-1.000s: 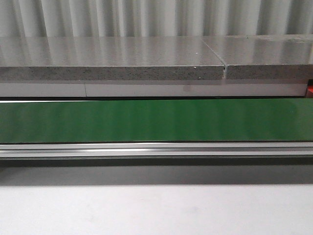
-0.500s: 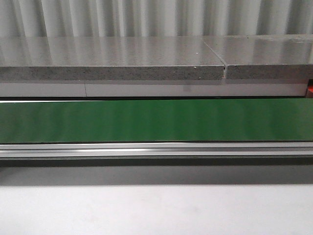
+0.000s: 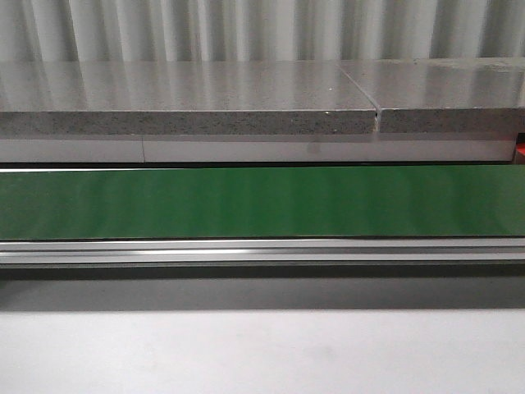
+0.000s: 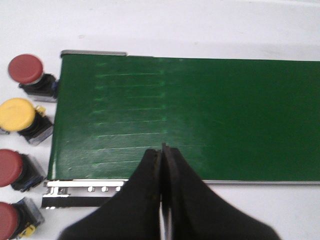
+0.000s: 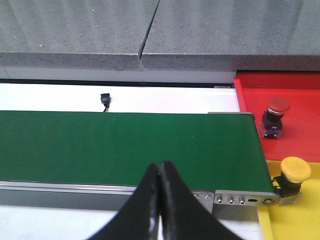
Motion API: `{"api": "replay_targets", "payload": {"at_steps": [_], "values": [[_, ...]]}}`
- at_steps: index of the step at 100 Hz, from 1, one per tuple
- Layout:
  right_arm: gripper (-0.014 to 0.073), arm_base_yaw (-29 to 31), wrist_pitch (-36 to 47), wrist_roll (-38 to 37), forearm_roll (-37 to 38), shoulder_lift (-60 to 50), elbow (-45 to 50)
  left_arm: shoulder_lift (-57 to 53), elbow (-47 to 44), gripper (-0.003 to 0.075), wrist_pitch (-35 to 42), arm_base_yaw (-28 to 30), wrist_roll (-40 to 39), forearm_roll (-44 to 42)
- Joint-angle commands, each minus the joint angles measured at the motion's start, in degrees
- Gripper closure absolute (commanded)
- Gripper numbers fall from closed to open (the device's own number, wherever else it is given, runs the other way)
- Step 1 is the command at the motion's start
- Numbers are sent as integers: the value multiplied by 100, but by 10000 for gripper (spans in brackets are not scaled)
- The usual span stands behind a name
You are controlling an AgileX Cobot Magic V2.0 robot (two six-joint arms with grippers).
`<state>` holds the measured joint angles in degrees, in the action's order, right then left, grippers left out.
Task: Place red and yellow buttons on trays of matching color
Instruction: 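Grasp another red push-button from the cluster with the left gripper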
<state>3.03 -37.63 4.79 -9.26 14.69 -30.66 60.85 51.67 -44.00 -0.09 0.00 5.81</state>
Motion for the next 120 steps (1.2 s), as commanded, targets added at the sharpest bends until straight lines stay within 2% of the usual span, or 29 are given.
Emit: {"api": "replay_targets", "payload": {"at_steps": [1,9,16,40,47,73,120], "values": [[683,3,391,58,-5,58,-123,-20,200,732,25,379,132,260],[683,3,391,58,-5,58,-123,8,200,696,-147,719,277,427],[683,3,391,58,-5,58,-123,8,200,631,-292,1014,277,410],[683,3,391,58,-5,58,-123,19,200,276,-703,1991,277,36],[683,3,391,58,-5,58,-123,68,200,211,-754,2192,266,36],[683,3,391,58,-5,58,-123,668,200,207,-1107,2707,84,25],[683,3,391,58,-5,58,-123,1748,200,209,-781,2736,-88,-147]]}}
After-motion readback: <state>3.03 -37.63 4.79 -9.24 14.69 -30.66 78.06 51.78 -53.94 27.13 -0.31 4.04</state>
